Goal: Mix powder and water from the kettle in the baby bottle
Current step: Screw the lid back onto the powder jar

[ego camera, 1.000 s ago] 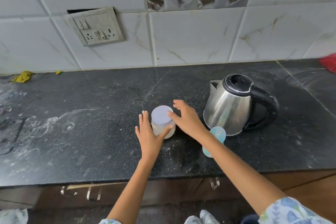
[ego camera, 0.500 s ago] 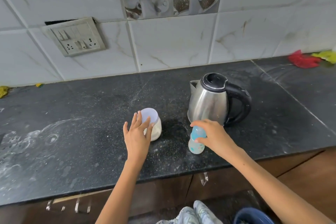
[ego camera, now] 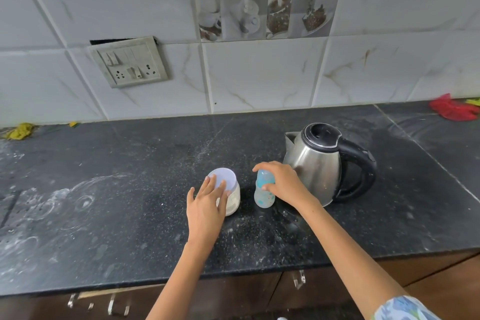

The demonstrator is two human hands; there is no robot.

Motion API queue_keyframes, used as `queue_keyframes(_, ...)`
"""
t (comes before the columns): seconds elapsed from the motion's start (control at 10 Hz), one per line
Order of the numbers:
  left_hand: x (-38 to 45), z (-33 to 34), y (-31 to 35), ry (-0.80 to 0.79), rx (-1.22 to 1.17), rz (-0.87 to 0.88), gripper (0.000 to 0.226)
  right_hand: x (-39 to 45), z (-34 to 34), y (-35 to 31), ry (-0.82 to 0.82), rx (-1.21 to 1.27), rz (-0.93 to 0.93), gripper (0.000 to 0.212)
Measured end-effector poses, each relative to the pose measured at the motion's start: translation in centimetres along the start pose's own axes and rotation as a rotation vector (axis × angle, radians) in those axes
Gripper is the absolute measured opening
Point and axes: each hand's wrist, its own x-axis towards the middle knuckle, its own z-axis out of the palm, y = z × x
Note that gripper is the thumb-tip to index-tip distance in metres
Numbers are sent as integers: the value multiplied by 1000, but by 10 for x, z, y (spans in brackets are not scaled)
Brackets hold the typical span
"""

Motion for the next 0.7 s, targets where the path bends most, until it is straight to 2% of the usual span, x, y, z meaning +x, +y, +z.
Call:
queue_keyframes(0.3,-1,3,0,32,-28,-5,26,12,-2,13,-50,47,-38,54)
queue_keyframes(0.5,1,-1,2,39,27,41,26,9,-3,14,-85,16,-78,69)
queue_keyframes(0.6,5,-14,0,-44,44,69,34,-2,-2,13,-43,-83,-98,79)
queue_keyframes(0.7,10,-22,9,-29,31,98,45,-14,-4,12,104,-135,-107,74)
